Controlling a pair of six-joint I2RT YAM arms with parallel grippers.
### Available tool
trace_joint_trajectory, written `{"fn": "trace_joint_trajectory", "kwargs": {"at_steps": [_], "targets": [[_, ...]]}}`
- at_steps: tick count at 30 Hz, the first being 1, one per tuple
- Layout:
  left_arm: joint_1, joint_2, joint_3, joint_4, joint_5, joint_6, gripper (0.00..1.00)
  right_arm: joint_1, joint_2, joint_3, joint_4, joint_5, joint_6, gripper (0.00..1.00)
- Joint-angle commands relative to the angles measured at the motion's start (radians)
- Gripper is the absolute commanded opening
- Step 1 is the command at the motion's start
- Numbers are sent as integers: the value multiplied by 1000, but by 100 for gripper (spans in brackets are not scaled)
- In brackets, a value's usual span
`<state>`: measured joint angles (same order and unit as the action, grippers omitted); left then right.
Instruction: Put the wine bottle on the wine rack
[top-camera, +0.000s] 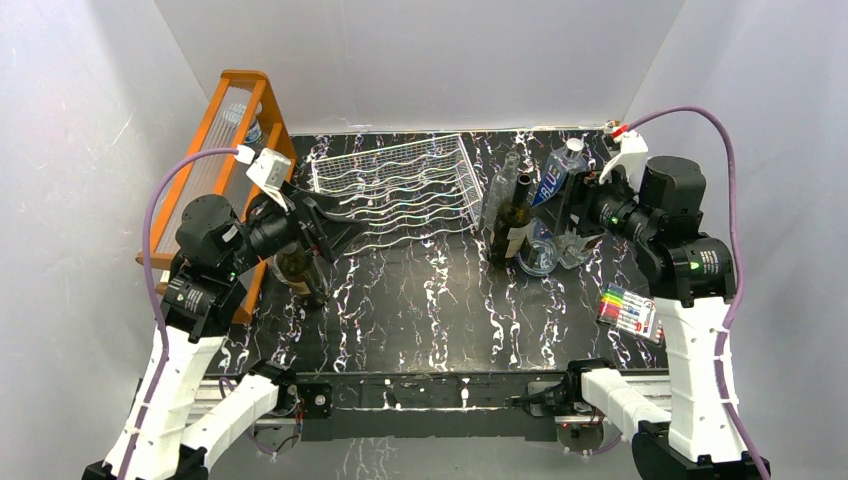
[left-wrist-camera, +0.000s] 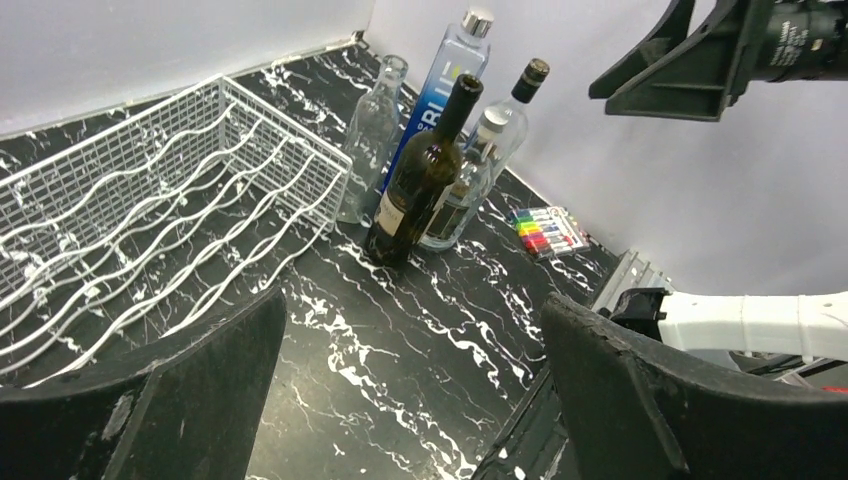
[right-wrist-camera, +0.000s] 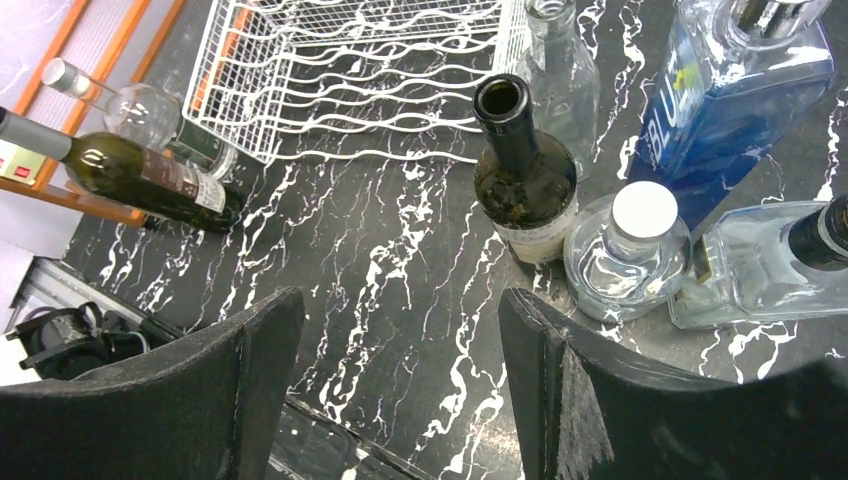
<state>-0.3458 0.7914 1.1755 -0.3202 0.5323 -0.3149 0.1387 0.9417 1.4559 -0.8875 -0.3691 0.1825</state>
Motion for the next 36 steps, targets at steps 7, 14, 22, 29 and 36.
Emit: {"fn": "trace_joint_trajectory", "kwargs": {"at_steps": [7, 14, 22, 29, 36], "targets": [[6, -15, -23, 128, 48, -34, 98, -2, 42, -92, 105, 44, -11, 78], [6, 31, 16, 132, 37, -36, 98, 35, 147, -92, 189, 165, 31, 72], [7, 47, -6, 167, 41, -25, 98, 177, 209, -94, 263, 350, 36, 72], [7, 105, 16, 181, 26, -2, 98, 234, 297, -66, 294, 506, 38, 69], [7, 145, 6, 237, 23, -1, 98, 304, 360, -46, 308, 582, -23, 65]]}}
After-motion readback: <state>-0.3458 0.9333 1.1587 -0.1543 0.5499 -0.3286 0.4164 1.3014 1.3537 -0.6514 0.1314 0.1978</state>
